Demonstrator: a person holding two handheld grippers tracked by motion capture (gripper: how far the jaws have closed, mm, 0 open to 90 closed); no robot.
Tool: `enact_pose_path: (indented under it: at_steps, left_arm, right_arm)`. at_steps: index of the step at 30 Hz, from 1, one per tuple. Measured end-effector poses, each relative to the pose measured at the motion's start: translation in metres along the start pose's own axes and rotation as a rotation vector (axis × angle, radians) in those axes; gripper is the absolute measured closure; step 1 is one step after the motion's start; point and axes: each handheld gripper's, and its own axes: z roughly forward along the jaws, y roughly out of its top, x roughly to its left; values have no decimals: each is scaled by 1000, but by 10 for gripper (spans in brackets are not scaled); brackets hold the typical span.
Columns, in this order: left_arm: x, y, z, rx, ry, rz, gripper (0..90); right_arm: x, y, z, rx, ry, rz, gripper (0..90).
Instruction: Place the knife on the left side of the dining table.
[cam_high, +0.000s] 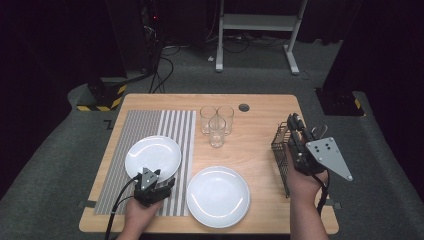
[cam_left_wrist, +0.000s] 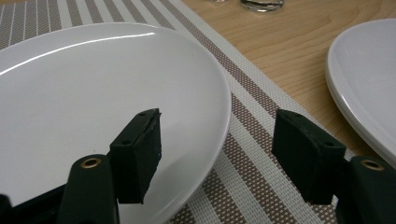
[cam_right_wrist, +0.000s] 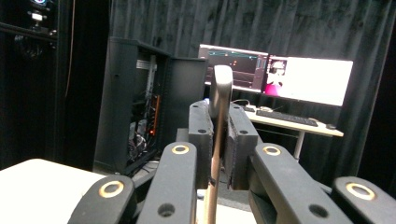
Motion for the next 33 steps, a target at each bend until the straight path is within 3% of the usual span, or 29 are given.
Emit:
enact_pose_path:
  at_steps: [29, 33]
  left_arm:
    - [1, 0, 0, 5, -20, -9, 374]
    - [0, 0, -1, -4, -14, 4, 389]
  right_arm:
    - [49, -34, 4, 69, 142, 30, 830]
    - [55, -37, 4, 74, 159, 35, 830]
